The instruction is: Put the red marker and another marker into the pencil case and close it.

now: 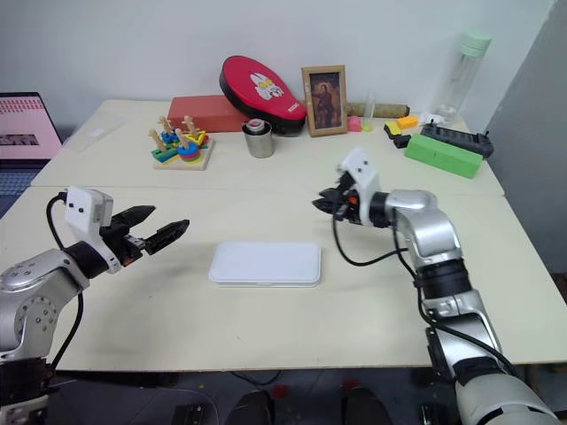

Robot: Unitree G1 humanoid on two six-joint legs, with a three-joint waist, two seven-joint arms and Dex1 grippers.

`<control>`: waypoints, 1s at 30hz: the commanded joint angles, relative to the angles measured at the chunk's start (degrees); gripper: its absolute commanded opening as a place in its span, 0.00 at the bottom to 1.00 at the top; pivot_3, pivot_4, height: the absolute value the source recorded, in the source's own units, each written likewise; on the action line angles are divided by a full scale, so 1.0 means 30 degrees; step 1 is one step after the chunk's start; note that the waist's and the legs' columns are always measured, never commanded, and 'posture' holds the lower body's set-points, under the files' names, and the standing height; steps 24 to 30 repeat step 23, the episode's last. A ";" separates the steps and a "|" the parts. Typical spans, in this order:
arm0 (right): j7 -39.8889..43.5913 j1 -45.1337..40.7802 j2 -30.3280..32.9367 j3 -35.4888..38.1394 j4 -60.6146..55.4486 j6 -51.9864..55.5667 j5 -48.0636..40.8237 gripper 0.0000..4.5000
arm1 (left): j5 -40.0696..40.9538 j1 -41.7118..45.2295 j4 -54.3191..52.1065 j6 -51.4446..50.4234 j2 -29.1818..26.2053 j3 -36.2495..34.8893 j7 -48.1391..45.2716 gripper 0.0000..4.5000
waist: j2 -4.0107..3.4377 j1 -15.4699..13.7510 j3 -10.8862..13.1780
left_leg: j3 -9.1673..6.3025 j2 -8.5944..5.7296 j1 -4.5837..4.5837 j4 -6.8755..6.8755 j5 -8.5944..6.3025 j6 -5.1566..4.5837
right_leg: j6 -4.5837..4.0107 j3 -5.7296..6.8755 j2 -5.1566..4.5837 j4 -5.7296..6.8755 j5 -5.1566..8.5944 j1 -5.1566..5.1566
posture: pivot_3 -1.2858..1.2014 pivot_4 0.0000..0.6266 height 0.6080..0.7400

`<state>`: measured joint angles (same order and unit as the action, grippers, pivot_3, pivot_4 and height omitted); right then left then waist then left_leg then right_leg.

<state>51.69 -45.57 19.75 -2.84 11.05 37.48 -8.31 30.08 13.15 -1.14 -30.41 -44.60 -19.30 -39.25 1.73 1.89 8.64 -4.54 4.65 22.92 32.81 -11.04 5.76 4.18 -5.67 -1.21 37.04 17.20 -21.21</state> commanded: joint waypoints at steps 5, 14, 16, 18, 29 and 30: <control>-0.1869 0.2116 0.1496 0.1747 -0.3492 0.1980 -0.1132 0.68 | -0.1407 0.1147 0.2436 0.1550 -0.0943 -0.0121 -0.0879 1.00 | -0.0017 0.0044 0.0010 | 0.0002 0.0001 -0.0004 0.0006 0.0000 -0.0001 | 0.0004 -0.0007 0.0001 0.0006 0.0002 0.0001 | 0.52 0.24 1.00; -0.2946 0.2973 0.1666 0.1726 -0.4960 0.2793 -0.1960 0.99 | -0.1561 0.1147 0.3012 0.1270 -0.1378 -0.0232 -0.1457 1.00 | -0.0020 0.0041 0.0012 | 0.0003 0.0001 -0.0001 0.0009 0.0001 -0.0001 | 0.0006 -0.0007 0.0001 0.0006 0.0002 0.0001 | 0.52 0.24 1.00; -0.3062 0.3058 0.1686 0.1692 -0.4987 0.2728 -0.2081 0.99 | -0.1490 0.1171 0.2856 0.1135 -0.1341 -0.0312 -0.1390 1.00 | -0.0019 0.0028 0.0012 | 0.0001 0.0003 -0.0001 0.0008 0.0001 -0.0001 | 0.0006 -0.0005 0.0002 0.0008 0.0003 0.0001 | 0.52 0.24 1.00; -0.3152 0.3148 0.1718 0.1622 -0.5008 0.2689 -0.2200 0.99 | -0.1409 0.1125 0.2637 0.1000 -0.1281 -0.0334 -0.1345 1.00 | -0.0017 0.0025 0.0011 | 0.0002 0.0003 -0.0001 0.0008 0.0001 -0.0001 | 0.0006 -0.0006 0.0001 0.0007 0.0003 0.0004 | 0.52 0.24 1.00; -0.3261 0.3180 0.1713 0.1245 -0.4877 0.2515 -0.2470 0.99 | -0.1228 0.0590 0.2017 0.0741 -0.1029 -0.0702 -0.1039 1.00 | -0.0018 0.0024 0.0012 | 0.0002 0.0002 0.0000 0.0008 0.0001 -0.0001 | 0.0005 -0.0006 0.0001 0.0006 0.0003 0.0004 | 0.52 0.24 1.00; -0.3261 0.3180 0.1713 0.1245 -0.4877 0.2515 -0.2470 0.99 | -0.1228 0.0590 0.2017 0.0741 -0.1029 -0.0702 -0.1039 1.00 | -0.0018 0.0024 0.0012 | 0.0002 0.0002 0.0000 0.0008 0.0001 -0.0001 | 0.0005 -0.0006 0.0001 0.0006 0.0003 0.0004 | 0.52 0.24 1.00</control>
